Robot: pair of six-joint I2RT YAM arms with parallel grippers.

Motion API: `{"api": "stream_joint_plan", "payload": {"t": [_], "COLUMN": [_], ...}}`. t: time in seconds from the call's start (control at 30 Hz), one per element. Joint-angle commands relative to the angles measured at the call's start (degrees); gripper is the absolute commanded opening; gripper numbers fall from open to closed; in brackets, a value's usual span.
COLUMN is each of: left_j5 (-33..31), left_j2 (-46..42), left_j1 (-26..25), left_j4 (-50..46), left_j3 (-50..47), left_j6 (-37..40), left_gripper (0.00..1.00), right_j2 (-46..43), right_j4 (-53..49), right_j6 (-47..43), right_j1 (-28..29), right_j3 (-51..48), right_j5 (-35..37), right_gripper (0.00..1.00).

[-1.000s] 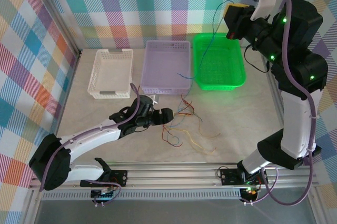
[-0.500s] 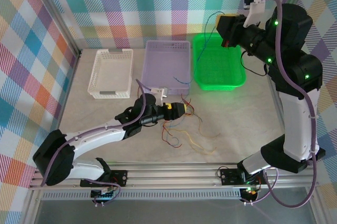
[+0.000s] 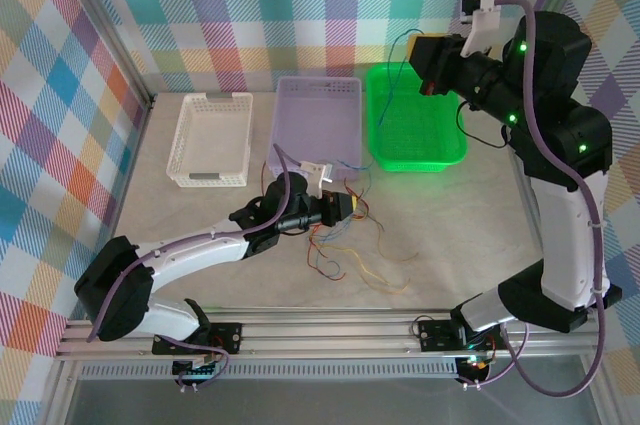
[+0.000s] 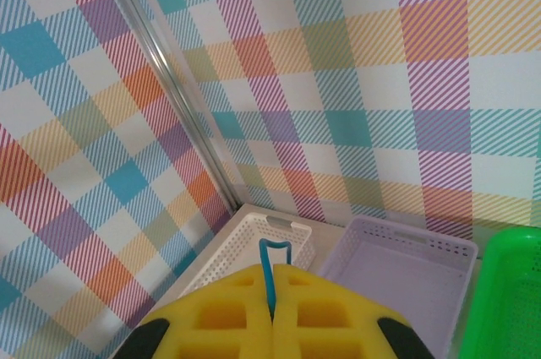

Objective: Untangle the cables

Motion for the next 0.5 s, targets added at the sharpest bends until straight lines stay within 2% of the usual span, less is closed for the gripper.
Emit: {"api": "stream_joint_plan", "payload": {"t": [0.0, 0.07, 0.27, 0.4, 0.47], "left_j5": [-0.33, -0.85, -1.51, -0.93, 0.48], "left_j2": [-0.12, -0.48, -1.52, -2.45, -3.06], "left_j1": [-0.54, -0.55, -0.48, -0.56, -0.49], "left_j4": [-1.37, -1.67, -2.77, -1.84, -0.89], "left_j3": [-0.1, -1.3, -4.37, -5.8, -6.02], "left_j6": [1.7, 1.87, 2.48, 2.47, 2.41], "left_gripper": [0.03, 0.0, 0.0, 0.0, 0.19], "right_j2": [-2.41, -2.92, -6.76, -6.94, -6.66], "right_j4": [2.1, 2.27, 6.44, 6.88, 6.55], "right_j6": [-0.11, -0.22, -0.77, -0.78, -0.53], "right_j1": [-0.19, -0.19, -0.19, -0.19, -0.19], "right_j3": [-0.05, -0.08, -4.41, -4.92, -5.04], "right_j5": [3.03, 5.23, 13.32, 12.29, 11.13], "right_gripper": [0.0, 0.0, 0.0, 0.0, 0.0]}}
